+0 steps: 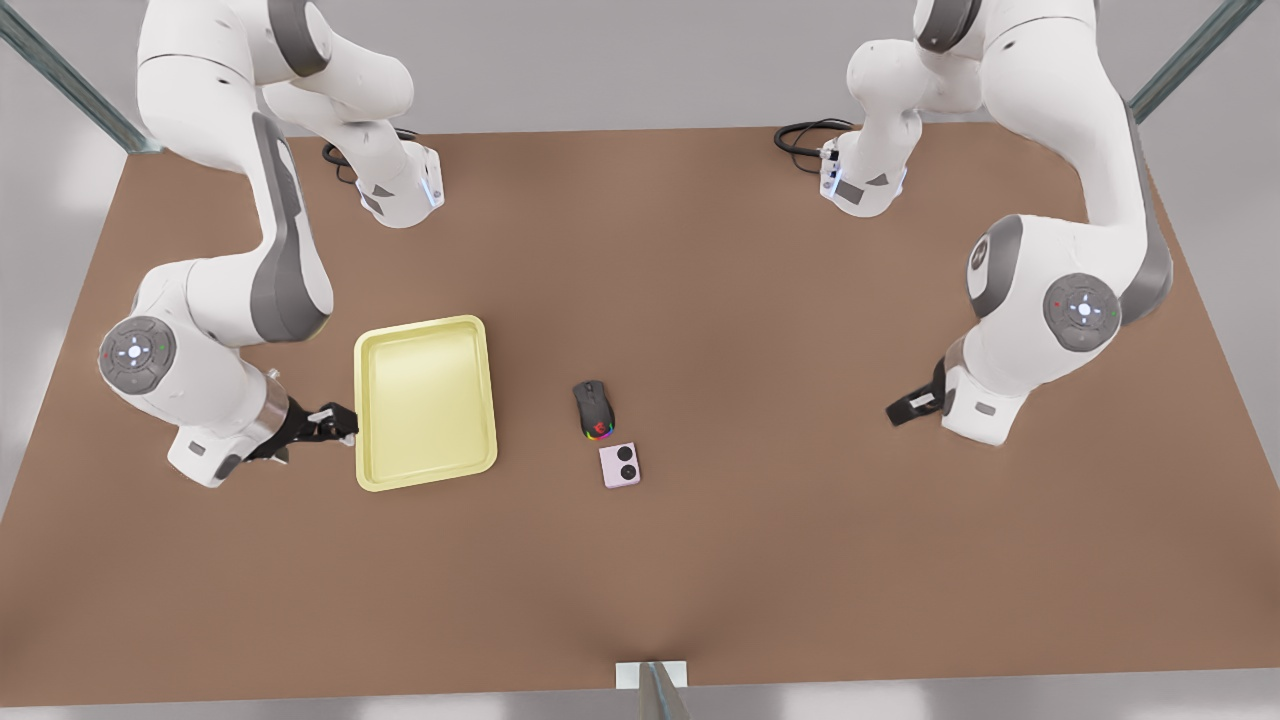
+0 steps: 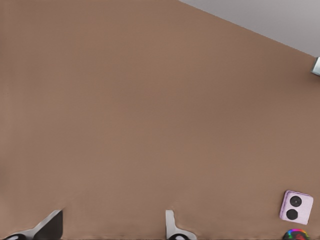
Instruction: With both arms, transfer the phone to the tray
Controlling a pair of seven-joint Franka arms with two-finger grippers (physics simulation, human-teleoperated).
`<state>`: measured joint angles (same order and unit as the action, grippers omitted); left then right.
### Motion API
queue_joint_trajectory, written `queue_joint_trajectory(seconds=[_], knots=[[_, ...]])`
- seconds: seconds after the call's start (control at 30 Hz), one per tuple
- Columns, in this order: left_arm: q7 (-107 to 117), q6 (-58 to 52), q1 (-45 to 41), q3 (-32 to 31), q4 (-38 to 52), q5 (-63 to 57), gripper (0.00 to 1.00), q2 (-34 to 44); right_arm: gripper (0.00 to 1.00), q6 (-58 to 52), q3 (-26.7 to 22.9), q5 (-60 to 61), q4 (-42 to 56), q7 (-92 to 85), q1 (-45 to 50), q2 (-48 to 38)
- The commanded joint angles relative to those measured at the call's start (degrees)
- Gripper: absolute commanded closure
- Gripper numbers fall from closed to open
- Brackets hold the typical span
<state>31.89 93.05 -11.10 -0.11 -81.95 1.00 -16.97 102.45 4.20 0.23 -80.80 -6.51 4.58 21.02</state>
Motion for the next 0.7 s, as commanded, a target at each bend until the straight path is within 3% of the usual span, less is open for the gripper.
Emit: queue_joint_trajectory(seconds=[0.0, 0.1, 0.17, 0.27, 0.4, 0.67], knots=[[-24.25, -17.80, 0.03, 0.11, -2.25, -1.35, 0.00, 2.82, 0.00, 3.80, 0.37, -0.15, -0.32, 10.81, 3.31, 1.21], [-23.63, -22.56, -0.67, -1.11, 10.49, 3.92, 0.00, 0.18, 0.00, 8.11, 0.28, -0.23, 5.11, 24.95, 12.63, 8.84], [-24.16, -21.59, -0.67, -1.12, 10.58, 6.47, 0.00, -0.08, 0.00, 7.50, -0.15, -3.48, 20.22, 35.31, 20.80, 22.02], [-24.25, -21.42, -0.67, -1.12, 10.41, 6.56, 0.00, -0.52, 0.00, 9.95, -0.33, -8.23, 31.76, 50.53, 28.64, 36.28], [-24.25, -20.62, -0.76, -1.20, 10.06, 6.64, 0.00, -1.22, 0.00, 16.20, 4.50, -9.37, 31.76, 56.78, 28.64, 40.41], [-24.25, -20.62, -0.76, -1.20, 10.06, 6.73, 0.00, -1.40, 0.00, 19.80, 4.77, -8.93, 33.87, 58.63, 28.11, 47.35]])
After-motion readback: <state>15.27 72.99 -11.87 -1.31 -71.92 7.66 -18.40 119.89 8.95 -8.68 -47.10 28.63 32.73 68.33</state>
